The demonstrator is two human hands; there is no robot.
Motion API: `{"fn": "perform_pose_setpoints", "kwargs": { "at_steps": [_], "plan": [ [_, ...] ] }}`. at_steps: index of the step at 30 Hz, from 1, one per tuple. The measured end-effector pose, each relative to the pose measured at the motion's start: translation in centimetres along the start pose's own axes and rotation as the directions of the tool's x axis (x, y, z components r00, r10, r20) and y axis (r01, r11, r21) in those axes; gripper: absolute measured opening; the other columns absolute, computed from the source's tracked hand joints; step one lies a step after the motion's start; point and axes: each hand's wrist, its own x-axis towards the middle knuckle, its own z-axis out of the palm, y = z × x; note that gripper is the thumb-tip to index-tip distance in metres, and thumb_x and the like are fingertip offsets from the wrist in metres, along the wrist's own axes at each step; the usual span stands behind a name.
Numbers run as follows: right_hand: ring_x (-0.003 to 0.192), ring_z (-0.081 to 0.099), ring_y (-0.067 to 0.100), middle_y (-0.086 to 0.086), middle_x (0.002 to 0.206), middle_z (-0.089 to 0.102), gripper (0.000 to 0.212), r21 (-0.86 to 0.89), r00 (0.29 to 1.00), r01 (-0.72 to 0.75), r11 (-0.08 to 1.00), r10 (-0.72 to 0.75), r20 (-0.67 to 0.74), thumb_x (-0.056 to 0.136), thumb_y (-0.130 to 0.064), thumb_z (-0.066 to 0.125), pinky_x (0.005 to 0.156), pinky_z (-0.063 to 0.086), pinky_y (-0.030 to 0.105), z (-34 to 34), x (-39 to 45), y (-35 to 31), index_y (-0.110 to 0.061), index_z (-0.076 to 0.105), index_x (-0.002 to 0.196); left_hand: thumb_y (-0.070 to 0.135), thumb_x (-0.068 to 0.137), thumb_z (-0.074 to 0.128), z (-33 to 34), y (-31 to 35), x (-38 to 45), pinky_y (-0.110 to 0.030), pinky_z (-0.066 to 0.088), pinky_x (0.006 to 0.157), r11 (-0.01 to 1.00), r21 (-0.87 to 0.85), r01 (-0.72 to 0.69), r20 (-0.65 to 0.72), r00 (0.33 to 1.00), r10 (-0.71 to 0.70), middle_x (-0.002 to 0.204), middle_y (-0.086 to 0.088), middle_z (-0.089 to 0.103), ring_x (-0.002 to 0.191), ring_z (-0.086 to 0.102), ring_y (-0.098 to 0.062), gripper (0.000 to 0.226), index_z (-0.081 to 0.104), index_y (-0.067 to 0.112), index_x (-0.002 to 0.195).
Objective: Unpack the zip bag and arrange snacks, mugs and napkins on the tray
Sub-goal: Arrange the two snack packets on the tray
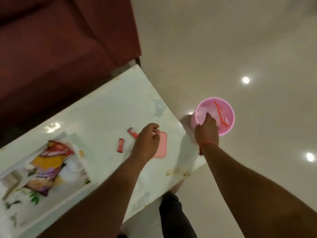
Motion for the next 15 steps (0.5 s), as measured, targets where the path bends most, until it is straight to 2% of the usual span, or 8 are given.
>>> {"fn": "perform_pose_setpoints", "kwargs": {
  "at_steps": [2, 6, 10, 15],
  "plan": [
    [0.117, 0.055, 0.040, 0.020, 0.132, 0.052, 0.052, -0.082, 0.986, 0.163, 0.983, -0.166, -0.031, 0.092, -0.015, 0.051, 0.098, 0.047, 0.052, 0.4, -3.6, -4.1, -0.006, 0.038, 0.142, 0.008, 0.091, 0.053, -3.5, -1.9, -2.2, -0.042, 0.053, 0.092, 0.999, 0.029, -0.027, -0.048, 0.998, 0.028, 0.107, 0.001, 0.066, 0.100, 0.067, -0.022, 0.027, 0.061, 0.021, 0.114],
    [0.129, 0.048, 0.037, 0.017, 0.142, 0.049, 0.052, -0.072, 0.935, 0.354, 0.932, -0.351, 0.052, 0.093, -0.013, 0.056, 0.105, 0.043, 0.046, 3.8, -12.6, -13.3, -0.005, 0.041, 0.142, 0.012, 0.092, 0.052, -13.1, -7.7, -7.6, -0.034, 0.050, 0.091, 0.995, 0.098, -0.024, -0.153, 0.987, 0.039, 0.115, 0.004, 0.063, 0.101, 0.064, -0.018, 0.030, 0.058, 0.021, 0.119],
    [0.134, 0.044, 0.036, 0.017, 0.148, 0.044, 0.054, -0.074, 0.827, 0.543, 0.837, -0.516, 0.224, 0.094, -0.017, 0.057, 0.110, 0.040, 0.047, 9.5, -23.0, -21.4, -0.005, 0.040, 0.144, 0.014, 0.092, 0.052, -23.8, -16.2, -14.7, -0.039, 0.051, 0.090, 0.994, 0.089, 0.066, -0.295, 0.955, -0.037, 0.118, -0.001, 0.062, 0.105, 0.064, -0.024, 0.029, 0.057, 0.020, 0.120],
    [0.135, 0.043, 0.034, 0.015, 0.150, 0.041, 0.056, -0.124, 0.686, 0.693, 0.710, -0.598, 0.415, 0.094, -0.021, 0.057, 0.107, 0.041, 0.044, 16.5, -33.5, -27.7, -0.009, 0.039, 0.146, 0.018, 0.093, 0.054, -34.0, -28.0, -23.2, -0.040, 0.050, 0.096, 0.964, 0.058, 0.258, -0.357, 0.908, -0.222, 0.131, -0.008, 0.059, 0.114, 0.062, -0.027, 0.038, 0.052, 0.018, 0.132]
  ]
}}
